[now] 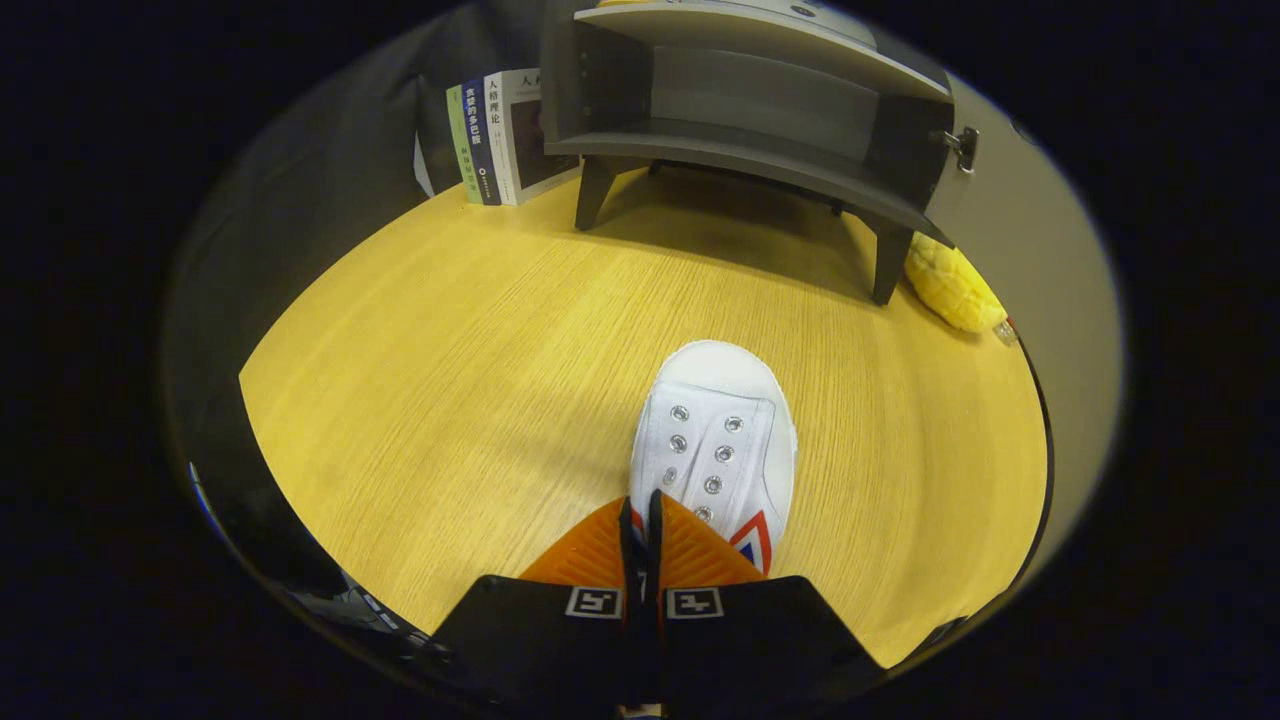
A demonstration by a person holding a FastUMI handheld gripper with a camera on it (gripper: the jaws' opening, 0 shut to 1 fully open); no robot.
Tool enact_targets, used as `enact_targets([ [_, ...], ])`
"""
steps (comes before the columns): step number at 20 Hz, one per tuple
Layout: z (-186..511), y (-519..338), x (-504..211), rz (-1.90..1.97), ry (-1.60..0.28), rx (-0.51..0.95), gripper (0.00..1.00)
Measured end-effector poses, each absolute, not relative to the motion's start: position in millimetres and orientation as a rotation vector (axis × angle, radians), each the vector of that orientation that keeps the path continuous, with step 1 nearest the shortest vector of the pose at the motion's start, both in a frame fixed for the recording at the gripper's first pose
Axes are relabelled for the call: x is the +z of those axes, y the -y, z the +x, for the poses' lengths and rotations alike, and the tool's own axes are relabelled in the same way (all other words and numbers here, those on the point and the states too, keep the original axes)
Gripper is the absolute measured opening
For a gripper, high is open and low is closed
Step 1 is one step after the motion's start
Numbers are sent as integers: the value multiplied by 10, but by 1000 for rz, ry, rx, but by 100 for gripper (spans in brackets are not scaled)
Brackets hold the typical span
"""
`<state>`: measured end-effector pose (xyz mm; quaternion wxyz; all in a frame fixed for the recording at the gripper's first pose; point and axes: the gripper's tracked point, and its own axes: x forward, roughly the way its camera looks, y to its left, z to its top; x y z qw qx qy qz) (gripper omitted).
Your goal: Open the shoe cabinet door, grab the shoes and put them into the shoe cabinet, then close the shoe cabinet door.
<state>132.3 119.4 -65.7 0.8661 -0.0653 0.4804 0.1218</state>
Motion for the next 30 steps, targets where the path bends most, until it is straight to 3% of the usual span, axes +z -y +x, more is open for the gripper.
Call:
enact_targets([
  [8,1630,-1067,-46,64,-836,263,2],
  [18,2291,-1241,1629,214,-536,308,1],
  [24,2895,-1310,2540,241,-360,310,2],
  [30,3749,-1200,2996,243,-256,233,2],
])
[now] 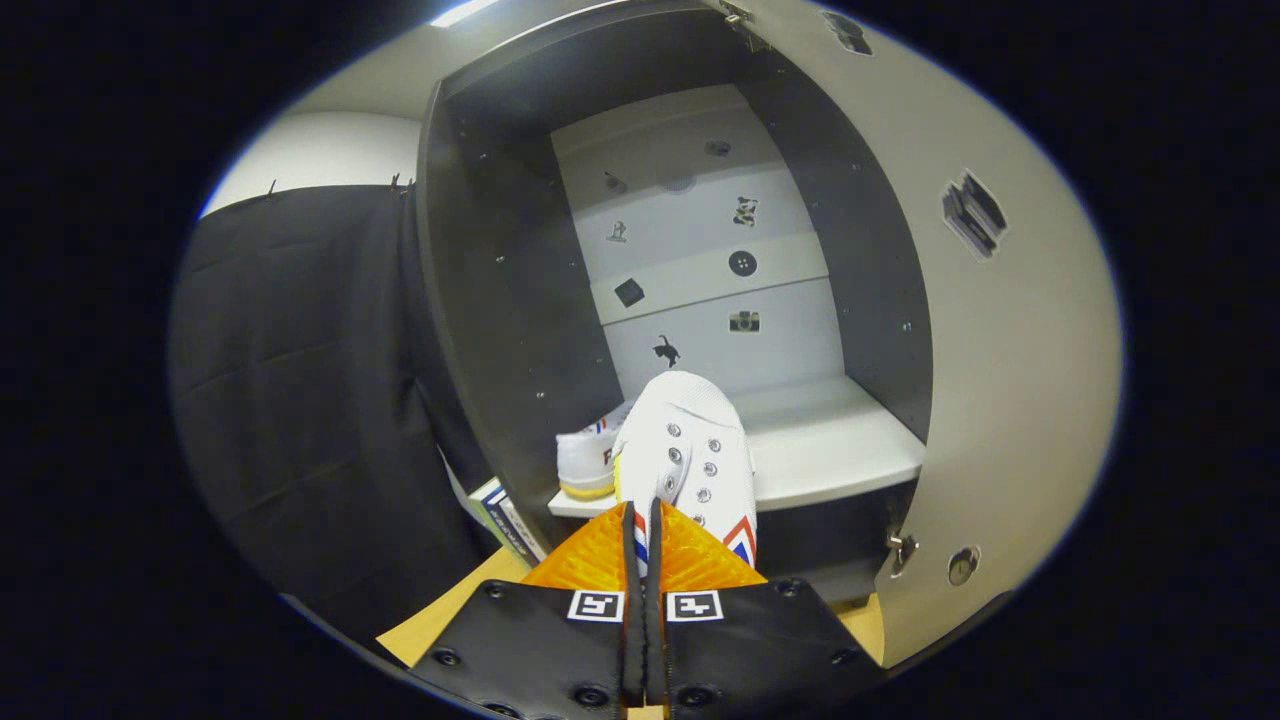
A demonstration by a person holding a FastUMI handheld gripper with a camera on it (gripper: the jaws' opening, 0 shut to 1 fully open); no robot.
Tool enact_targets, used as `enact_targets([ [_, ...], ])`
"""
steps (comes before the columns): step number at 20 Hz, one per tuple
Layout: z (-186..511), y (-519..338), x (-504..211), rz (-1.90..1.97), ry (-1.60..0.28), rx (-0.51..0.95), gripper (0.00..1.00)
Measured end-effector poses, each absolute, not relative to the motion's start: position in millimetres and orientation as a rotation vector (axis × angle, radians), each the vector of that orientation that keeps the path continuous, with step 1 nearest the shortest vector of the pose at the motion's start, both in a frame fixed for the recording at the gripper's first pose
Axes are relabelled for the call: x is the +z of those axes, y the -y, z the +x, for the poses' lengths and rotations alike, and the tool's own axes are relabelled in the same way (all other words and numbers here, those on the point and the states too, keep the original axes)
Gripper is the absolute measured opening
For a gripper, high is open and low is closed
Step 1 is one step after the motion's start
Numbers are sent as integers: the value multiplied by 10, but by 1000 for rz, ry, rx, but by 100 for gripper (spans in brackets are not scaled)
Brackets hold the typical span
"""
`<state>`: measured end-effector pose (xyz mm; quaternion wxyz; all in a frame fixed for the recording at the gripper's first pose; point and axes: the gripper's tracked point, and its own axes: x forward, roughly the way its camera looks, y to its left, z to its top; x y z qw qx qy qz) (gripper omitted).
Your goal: Open the shoe cabinet door, grab the shoes and put them into the shoe cabinet, then close the shoe cabinet door.
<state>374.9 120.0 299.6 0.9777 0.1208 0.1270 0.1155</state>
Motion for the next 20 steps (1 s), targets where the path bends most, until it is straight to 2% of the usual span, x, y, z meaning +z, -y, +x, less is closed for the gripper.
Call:
enact_targets([
  [10,5262,-1179,3083,200,-259,111,1],
  [14,5573,-1259,2827,173,-313,78,1],
  [17,5607,-1425,2664,169,-352,108,2],
  [18,5616,-1450,2727,162,-327,126,5],
  [19,5568,-1474,2834,145,-291,133,12],
  [20,5508,-1503,2955,121,-258,139,30],
])
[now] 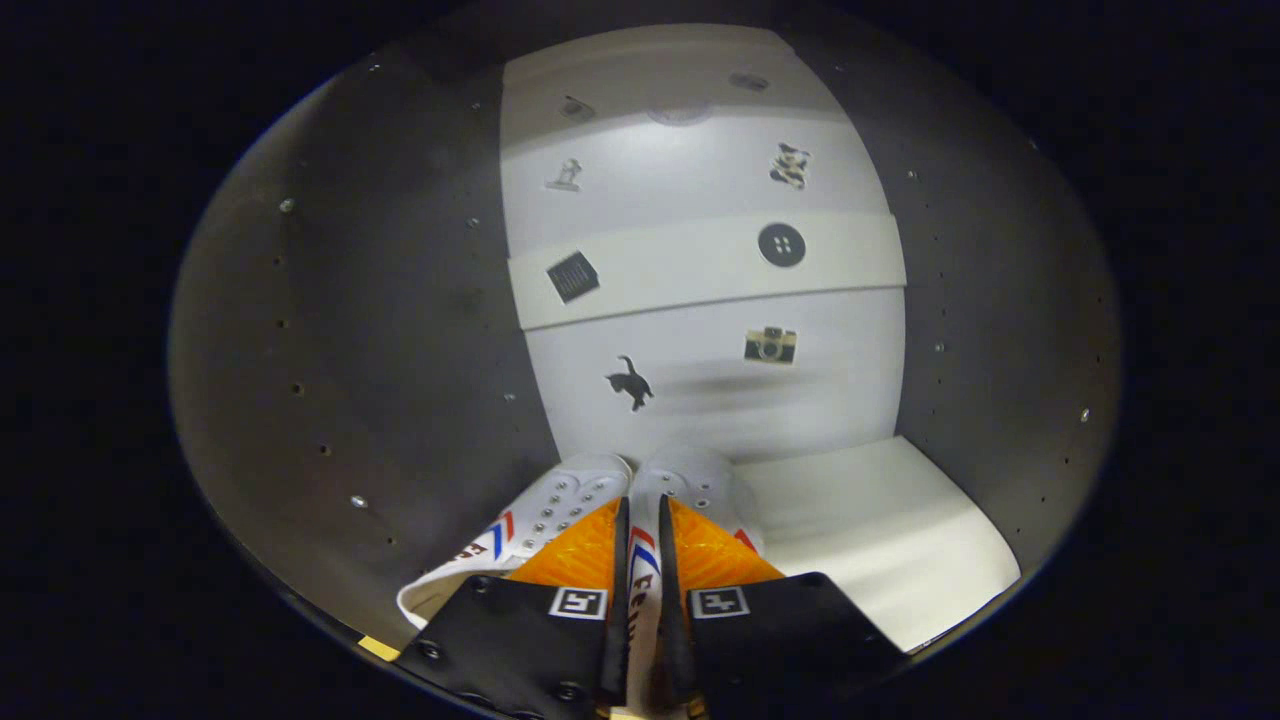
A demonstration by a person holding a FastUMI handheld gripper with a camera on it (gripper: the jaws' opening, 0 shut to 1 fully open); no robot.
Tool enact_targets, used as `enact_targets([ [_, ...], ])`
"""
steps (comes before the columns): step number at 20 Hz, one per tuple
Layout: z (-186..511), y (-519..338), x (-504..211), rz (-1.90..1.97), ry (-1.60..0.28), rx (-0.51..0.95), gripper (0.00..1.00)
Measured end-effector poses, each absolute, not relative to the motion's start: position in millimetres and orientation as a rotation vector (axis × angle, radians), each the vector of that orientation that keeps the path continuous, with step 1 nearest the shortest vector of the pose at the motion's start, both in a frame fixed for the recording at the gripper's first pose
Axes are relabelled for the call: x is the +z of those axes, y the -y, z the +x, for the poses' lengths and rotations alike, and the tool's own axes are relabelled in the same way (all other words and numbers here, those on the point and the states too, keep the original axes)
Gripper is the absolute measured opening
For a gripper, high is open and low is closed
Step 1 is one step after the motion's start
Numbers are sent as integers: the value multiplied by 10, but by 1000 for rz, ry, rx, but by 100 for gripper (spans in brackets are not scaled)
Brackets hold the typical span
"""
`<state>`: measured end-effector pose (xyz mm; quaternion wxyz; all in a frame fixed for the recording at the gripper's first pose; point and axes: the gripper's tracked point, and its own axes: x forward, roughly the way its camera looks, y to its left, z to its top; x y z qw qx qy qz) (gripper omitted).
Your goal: Open the shoe cabinet door, grab the shoes and put them into the shoe cabinet, then close the shoe cabinet door.
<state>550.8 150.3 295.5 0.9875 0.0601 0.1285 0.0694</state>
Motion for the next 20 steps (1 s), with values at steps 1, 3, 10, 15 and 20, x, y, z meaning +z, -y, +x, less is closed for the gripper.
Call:
enact_targets([
  [1,5395,-1528,3082,95,-227,151,47],
  [3,5149,-1497,3307,39,-170,136,82],
  [10,3816,-1425,3766,35,-70,191,99],
  [15,2895,-1258,3792,44,-54,241,99],
  [20,2211,-1033,3797,23,-56,255,100],
])
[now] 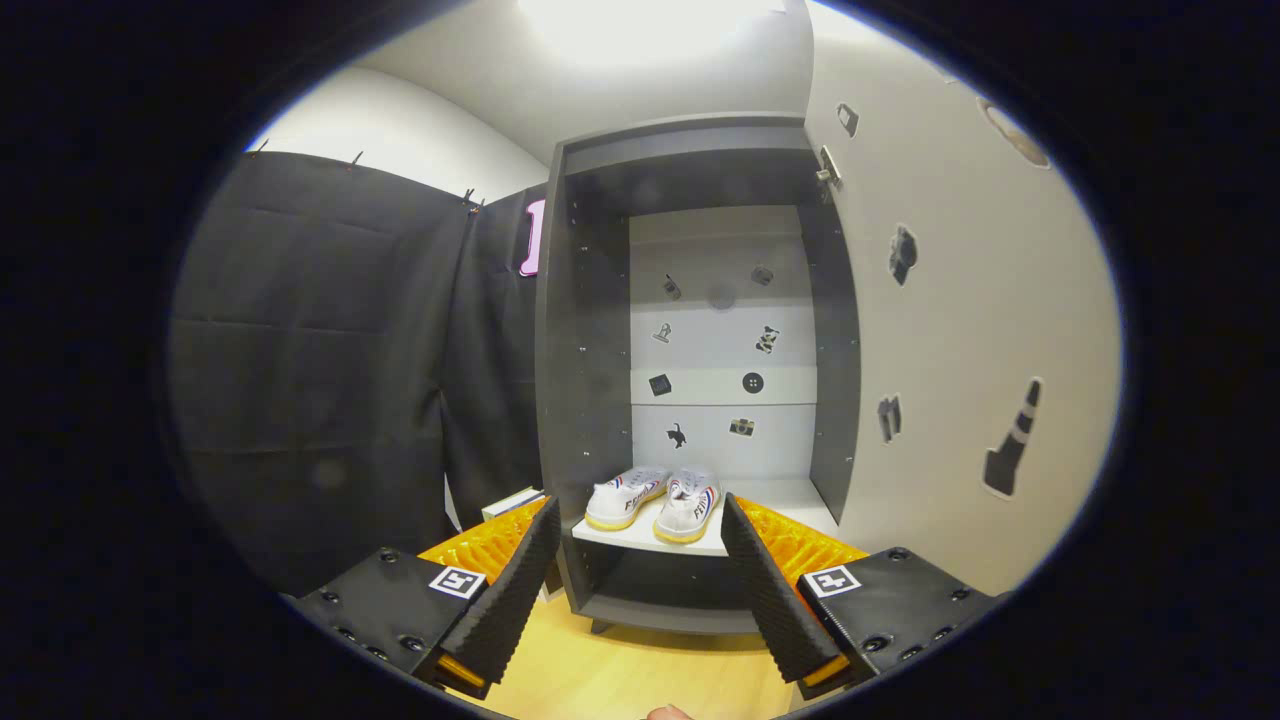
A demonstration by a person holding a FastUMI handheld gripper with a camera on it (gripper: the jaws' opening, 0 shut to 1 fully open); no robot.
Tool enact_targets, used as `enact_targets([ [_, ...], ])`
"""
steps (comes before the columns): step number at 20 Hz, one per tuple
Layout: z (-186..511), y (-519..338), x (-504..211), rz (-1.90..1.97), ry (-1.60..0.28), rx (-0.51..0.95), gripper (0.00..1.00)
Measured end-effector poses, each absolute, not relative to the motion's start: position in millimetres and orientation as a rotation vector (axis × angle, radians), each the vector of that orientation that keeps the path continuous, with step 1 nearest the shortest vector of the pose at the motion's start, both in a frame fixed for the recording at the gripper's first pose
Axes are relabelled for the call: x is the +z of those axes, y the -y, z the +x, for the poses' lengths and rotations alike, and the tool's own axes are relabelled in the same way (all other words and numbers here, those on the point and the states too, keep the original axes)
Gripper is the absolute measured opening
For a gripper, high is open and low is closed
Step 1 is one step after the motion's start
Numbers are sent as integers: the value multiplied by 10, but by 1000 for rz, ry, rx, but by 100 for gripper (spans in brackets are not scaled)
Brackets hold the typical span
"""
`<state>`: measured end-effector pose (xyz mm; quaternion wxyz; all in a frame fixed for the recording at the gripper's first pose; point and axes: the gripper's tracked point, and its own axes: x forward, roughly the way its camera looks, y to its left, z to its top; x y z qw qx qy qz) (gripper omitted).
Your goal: Open the shoe cabinet door, grab the shoes and put them into the shoe cabinet, then close the shoe cabinet door.
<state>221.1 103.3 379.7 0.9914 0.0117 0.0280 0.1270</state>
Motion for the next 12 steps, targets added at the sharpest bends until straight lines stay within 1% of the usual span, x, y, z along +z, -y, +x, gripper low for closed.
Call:
enact_targets([
  [3,1861,-930,3840,55,-36,275,99],
  [7,1374,-712,3863,50,-52,278,99],
  [12,819,-488,3966,9,-77,316,99],
])
